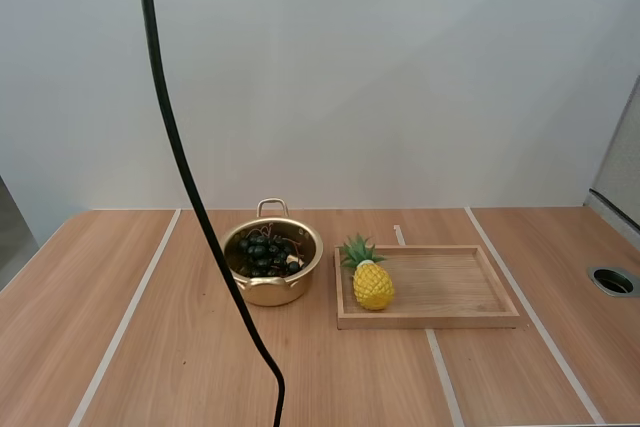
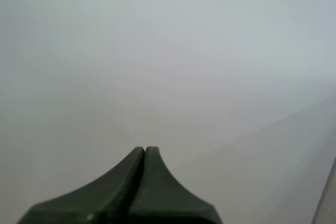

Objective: Open the pot, put the grape inside, and close it

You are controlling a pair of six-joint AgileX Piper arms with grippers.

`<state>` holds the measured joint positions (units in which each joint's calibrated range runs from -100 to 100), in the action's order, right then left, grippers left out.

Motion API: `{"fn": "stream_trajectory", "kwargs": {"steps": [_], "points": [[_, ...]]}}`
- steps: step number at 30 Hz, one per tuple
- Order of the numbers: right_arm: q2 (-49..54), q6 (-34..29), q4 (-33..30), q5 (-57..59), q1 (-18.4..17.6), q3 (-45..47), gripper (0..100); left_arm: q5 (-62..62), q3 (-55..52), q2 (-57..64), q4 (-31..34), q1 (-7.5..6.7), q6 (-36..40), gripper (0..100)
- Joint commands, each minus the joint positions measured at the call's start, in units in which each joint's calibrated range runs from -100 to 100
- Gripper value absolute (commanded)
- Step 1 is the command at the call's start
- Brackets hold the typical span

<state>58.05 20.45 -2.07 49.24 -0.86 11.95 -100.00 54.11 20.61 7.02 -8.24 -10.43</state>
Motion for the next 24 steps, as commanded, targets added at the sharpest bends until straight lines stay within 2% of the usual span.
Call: {"fn": "stream_trajectory", "kwargs": {"steps": [1, 9, 13, 17, 24], "points": [[0.82, -0.28, -0.4, -1.65, 0.2, -0.82, 0, 0.0, -3.39, 0.29, 0.1, -0.02, 0.61, 0], [0.82, -0.28, -0.4, -1.65, 0.2, -0.82, 0, 0.0, -23.48, 3.29, -1.22, -0.02, -2.65, 0], [0.82, -0.28, -0.48, -1.65, 0.2, -0.82, 0, 0.0, -37.0, 4.45, -4.14, -0.02, -6.34, 0], [0.82, -0.28, -0.85, -1.65, 0.2, -0.82, 0, 0.0, -48.35, 4.76, -4.41, -0.02, -9.3, 0], [0.82, -0.28, -1.66, -1.65, 0.2, -0.82, 0, 0.0, -63.47, 4.76, -4.68, -0.02, -17.25, 0]]}}
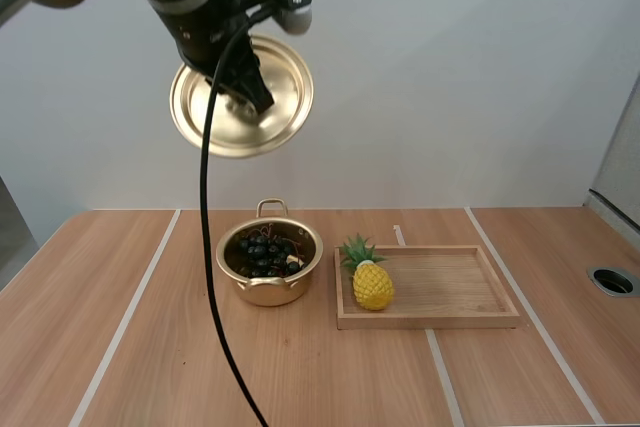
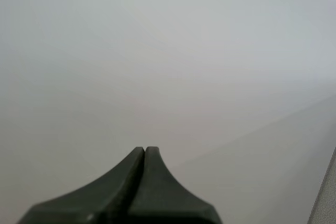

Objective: Open the pot, put the grape inside, and close it

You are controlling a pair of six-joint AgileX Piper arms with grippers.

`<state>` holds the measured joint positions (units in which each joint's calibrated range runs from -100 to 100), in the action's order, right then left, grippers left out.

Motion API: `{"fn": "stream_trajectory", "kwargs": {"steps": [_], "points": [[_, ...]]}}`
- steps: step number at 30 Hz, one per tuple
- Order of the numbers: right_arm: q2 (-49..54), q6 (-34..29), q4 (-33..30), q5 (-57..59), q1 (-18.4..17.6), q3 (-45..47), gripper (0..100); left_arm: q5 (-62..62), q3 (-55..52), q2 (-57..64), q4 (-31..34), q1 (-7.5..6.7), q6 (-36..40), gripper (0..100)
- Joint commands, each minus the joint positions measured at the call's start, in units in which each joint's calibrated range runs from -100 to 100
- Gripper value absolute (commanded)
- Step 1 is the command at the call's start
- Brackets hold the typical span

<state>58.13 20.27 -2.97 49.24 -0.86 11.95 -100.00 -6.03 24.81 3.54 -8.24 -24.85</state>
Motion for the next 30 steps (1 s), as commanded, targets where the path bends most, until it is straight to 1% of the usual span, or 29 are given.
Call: {"fn": "stream_trajectory", "kwargs": {"steps": [1, 6, 18, 24, 30], "points": [[0.73, -0.1, -0.76, -1.65, 0.2, -0.82, 0, 0.0, -4.95, 0.45, -1.3, -0.02, -4.32, 0], [0.73, -0.1, -0.76, -1.65, 0.2, -0.82, 0, 0.0, -8.42, -1.81, -2.58, -0.02, -9.36, 0], [0.73, -0.1, -0.76, -1.65, 0.2, -0.82, 0, 0.0, -8.3, -14.04, -3.08, -0.02, -14.29, 0], [0.73, -0.1, -0.76, -1.65, 0.2, -0.82, 0, 0.0, -8.3, -17.87, -3.08, -0.02, -15.39, 0], [0.73, -0.1, -0.76, -1.65, 0.2, -0.82, 0, 0.0, -8.3, -21.2, -3.54, -0.02, -19.18, 0]]}}
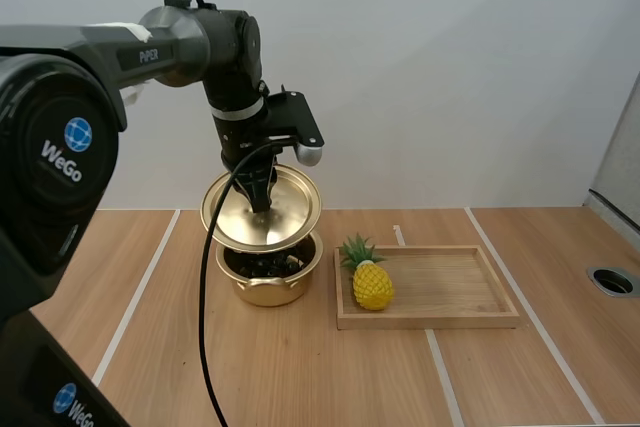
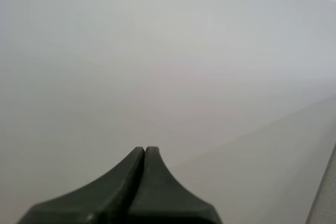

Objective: Open the pot, put the grape inside, and close it

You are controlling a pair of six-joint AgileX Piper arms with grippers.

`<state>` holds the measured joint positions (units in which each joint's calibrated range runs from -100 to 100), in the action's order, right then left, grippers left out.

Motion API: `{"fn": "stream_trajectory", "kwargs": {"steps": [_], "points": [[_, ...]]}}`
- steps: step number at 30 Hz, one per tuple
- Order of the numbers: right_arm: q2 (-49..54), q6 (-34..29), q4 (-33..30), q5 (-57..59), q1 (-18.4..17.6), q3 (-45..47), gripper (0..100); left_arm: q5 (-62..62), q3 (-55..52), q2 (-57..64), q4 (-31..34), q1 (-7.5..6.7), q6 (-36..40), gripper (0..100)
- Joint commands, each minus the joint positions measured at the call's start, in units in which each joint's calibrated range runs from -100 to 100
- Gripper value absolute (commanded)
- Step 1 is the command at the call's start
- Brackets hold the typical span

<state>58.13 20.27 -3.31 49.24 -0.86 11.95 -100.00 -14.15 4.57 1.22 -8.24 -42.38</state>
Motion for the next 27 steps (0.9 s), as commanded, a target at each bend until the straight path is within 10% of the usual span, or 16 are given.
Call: {"fn": "stream_trajectory", "kwargs": {"steps": [1, 27], "points": [[0.73, -0.1, -0.42, -1.65, 0.2, -0.82, 0, 0.0, -0.18, -1.65, -1.22, -0.02, -2.12, 0], [0.73, -0.1, -0.41, 0.67, 0.2, -0.82, 0, 0.0, 5.23, -12.41, -6.74, 3.06, -8.82, 0]]}}
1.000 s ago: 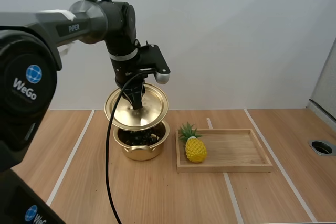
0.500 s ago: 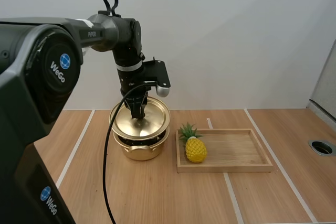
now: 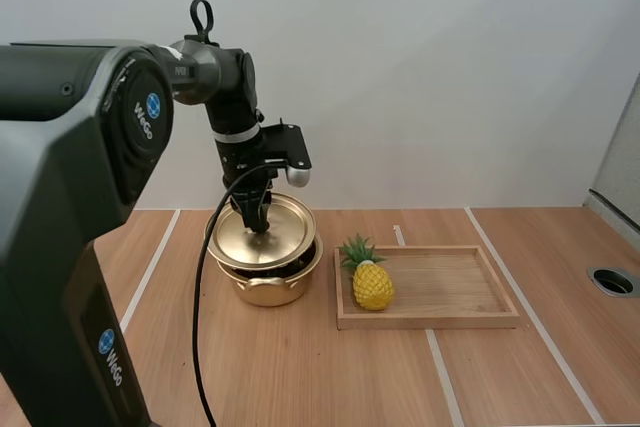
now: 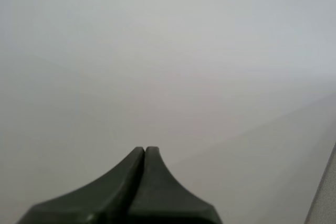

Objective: Open the pot, put the grape inside, and close it

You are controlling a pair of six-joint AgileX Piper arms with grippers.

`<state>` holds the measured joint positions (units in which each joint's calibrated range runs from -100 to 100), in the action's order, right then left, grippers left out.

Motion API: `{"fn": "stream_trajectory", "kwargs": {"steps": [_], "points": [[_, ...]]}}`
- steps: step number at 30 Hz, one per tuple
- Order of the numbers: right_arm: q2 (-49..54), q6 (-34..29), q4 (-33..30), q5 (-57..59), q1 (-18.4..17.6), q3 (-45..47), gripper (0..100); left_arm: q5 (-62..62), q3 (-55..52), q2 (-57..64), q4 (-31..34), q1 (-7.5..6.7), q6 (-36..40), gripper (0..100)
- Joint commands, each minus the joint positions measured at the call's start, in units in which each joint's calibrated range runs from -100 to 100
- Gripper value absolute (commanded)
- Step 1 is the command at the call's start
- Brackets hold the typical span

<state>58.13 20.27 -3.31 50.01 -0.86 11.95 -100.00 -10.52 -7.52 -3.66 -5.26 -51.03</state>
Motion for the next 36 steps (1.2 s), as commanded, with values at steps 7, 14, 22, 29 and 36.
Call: {"fn": "stream_trajectory", "kwargs": {"steps": [7, 14, 22, 29, 36], "points": [[0.73, -0.1, -0.41, 0.8, 0.2, -0.82, 0, 0.0, 2.86, -2.61, -2.97, 0.08, -0.17, 0], [0.73, -0.1, -0.41, 0.8, 0.2, -0.82, 0, 0.0, 2.86, -3.1, -3.87, 0.08, 0.11, 0], [0.73, -0.1, -0.41, 0.8, 0.2, -0.82, 0, 0.0, 2.86, -3.1, -5.08, 0.08, 0.11, 0], [0.73, -0.1, -0.41, 0.8, 0.2, -0.82, 0, 0.0, 1.44, -3.1, -4.86, 0.08, 0.29, 0], [0.73, -0.1, -0.41, 0.8, 0.2, -0.82, 0, 0.0, 1.02, -3.34, -4.39, 0.08, 0.91, 0]]}}
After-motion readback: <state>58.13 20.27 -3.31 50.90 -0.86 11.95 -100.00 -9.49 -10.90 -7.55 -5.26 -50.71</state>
